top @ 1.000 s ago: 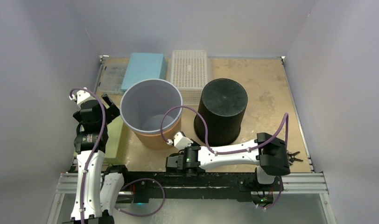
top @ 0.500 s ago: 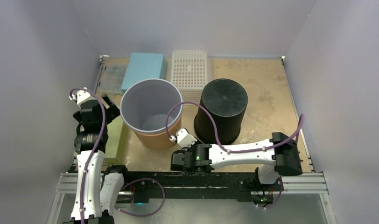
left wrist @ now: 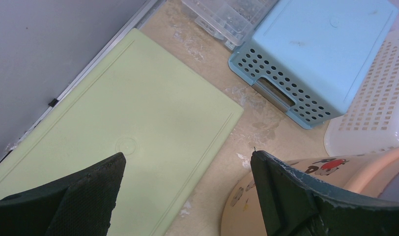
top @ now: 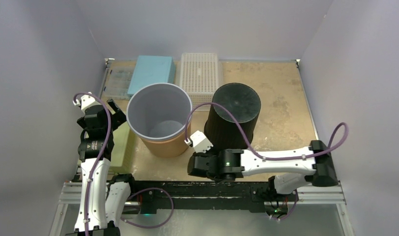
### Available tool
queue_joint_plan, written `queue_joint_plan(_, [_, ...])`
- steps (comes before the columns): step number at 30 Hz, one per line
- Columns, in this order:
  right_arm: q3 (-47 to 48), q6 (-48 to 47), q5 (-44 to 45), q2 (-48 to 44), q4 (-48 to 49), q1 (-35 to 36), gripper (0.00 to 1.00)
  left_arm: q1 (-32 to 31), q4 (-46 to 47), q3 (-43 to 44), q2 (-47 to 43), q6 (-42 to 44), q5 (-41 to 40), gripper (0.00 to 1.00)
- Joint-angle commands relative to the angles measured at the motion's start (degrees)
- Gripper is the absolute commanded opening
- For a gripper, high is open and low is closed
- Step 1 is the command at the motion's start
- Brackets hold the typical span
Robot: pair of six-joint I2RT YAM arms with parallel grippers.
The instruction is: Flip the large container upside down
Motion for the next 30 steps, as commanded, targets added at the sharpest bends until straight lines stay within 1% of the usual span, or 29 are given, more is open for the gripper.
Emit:
queue_joint_plan(1, [-1.3, -3.7, -4.4, -8.9, 9.0, 0.2, 0.50, 0.3, 1.7, -0.1, 0.2, -0.1, 0.4, 0.98])
queue_joint_plan(2, [-1.4, -4.4, -5.7, -10.4, 10.1, 0.2, 0.56, 0.3, 1.7, -0.1, 0.2, -0.1, 0.4, 0.98])
queue_joint_plan(3, [-1.6, -5.7, -7.2, -11.9, 11.4, 0.2, 0.67, 0.3, 1.7, -0.1, 0.3, -0.1, 0.4, 0.99])
queue_joint_plan(4, [-1.5, -6.3, -8.2, -13.3, 12.5, 0.2, 0.91, 0.3, 1.7, -0.1, 0.3, -0.1, 0.4, 0.98])
queue_joint_plan(5, [-1.2, -6.7, -9.2, -14.6, 13.4, 0.2, 0.98, 0.3, 1.7, -0.1, 0.3, -0.1, 0.4, 0.98])
queue_joint_plan(10, [0.9, -10.2, -16.6, -19.8, 19.4, 0.2, 0.99, 0.3, 1.6, -0.1, 0.2, -0.1, -0.1, 0.98])
queue_joint_plan(13, [4.6, -9.2, -20.4, -20.0, 19.5, 0.2, 0.99, 0.3, 1.5, -0.1, 0.2, -0.2, -0.3, 0.98])
queue_joint_plan(15, [7.4, -5.4, -21.1, -19.9, 18.5, 0.2, 0.99, 0.3, 1.5, -0.1, 0.2, -0.2, -0.3, 0.98])
queue_joint_plan(16, [8.3, -4.1, -23.3, -20.3, 18.6, 0.1, 0.99, 0.3, 1.4, -0.1, 0.2, -0.2, -0.2, 0.99])
queue_joint_plan(17, [8.6, -5.2, -25.4, -21.0, 20.2, 0.2, 0.99, 0.4, 1.5, -0.1, 0.2, -0.2, -0.2, 0.98])
queue_joint_plan(18, [8.6, -8.4, -25.8, -22.0, 22.7, 0.2, 0.99, 0.3, 1.6, -0.1, 0.2, -0.2, -0.1, 0.98])
queue_joint_plan(19, [7.5, -8.5, -26.0, -23.4, 24.7, 0.2, 0.99, 0.3, 1.6, -0.1, 0.2, -0.2, -0.1, 0.98])
queue_joint_plan(21, [3.4, -11.3, -30.3, -28.6, 32.5, 0.2, 0.99, 0.3, 1.6, -0.1, 0.2, -0.1, -0.1, 0.98])
queue_joint_plan(25, [-4.6, -14.1, -27.0, -37.4, 41.6, 0.2, 0.99, 0.3, 1.6, -0.1, 0.0, -0.2, 0.0, 0.98])
queue_joint_plan(28, [-5.9, -13.7, -19.7, -39.9, 41.3, 0.2, 0.99, 0.3, 1.6, -0.1, 0.0, -0.1, 0.1, 0.99])
queue_joint_plan(30, [-3.5, -12.8, -13.1, -38.3, 37.5, 0.2, 0.99, 0.3, 1.7, -0.1, 0.0, -0.1, 0.2, 0.98])
